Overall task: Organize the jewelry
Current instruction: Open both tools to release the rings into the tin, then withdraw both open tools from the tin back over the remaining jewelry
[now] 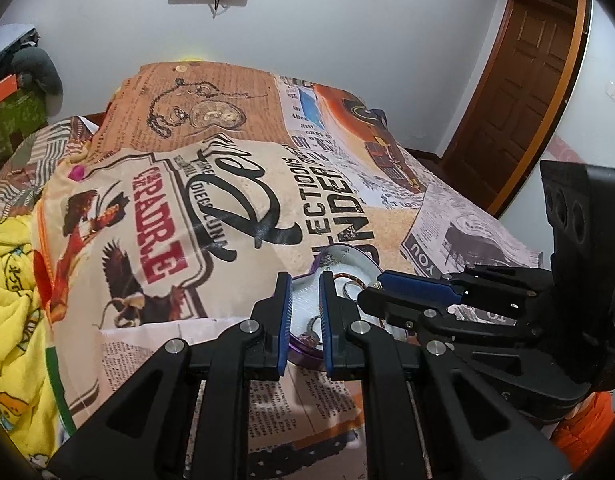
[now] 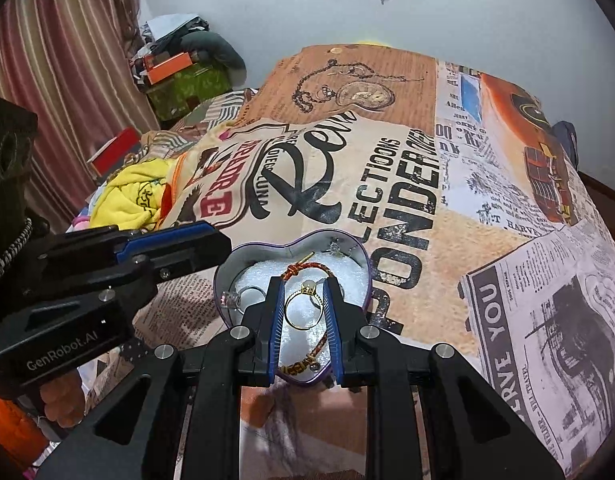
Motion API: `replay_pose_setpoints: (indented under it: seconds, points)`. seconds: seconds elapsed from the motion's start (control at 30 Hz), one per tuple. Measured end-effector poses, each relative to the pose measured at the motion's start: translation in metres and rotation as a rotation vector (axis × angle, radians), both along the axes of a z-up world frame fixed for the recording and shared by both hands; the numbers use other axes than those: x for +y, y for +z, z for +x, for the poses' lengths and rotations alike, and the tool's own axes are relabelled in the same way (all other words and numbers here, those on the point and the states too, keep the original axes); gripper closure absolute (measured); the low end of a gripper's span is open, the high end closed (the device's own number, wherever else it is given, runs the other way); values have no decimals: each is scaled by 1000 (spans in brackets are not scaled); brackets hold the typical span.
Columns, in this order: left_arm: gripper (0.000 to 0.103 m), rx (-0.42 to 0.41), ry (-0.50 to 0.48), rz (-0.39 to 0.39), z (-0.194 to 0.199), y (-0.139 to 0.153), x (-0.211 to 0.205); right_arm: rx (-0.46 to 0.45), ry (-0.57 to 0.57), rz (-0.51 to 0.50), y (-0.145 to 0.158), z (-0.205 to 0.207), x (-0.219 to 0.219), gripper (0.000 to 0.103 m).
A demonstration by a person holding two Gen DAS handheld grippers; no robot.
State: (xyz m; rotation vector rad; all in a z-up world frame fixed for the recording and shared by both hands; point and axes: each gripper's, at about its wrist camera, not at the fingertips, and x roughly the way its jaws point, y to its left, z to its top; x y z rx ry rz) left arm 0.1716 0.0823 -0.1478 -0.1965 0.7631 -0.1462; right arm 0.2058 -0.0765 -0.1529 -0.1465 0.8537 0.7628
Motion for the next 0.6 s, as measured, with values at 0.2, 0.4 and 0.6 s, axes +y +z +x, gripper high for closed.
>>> replay_pose_setpoints:
  seconds: [0.2, 0.4, 0.6]
  points:
    - [92, -8, 39, 48, -7, 4, 6, 0, 10, -33, -2, -1, 6, 85]
    - [92, 6, 63, 53, -14, 6, 12, 4, -1, -34, 2, -3, 2, 78]
    - [92, 10, 65, 67, -24, 12, 7, -20, -15, -29, 15, -10, -9, 77]
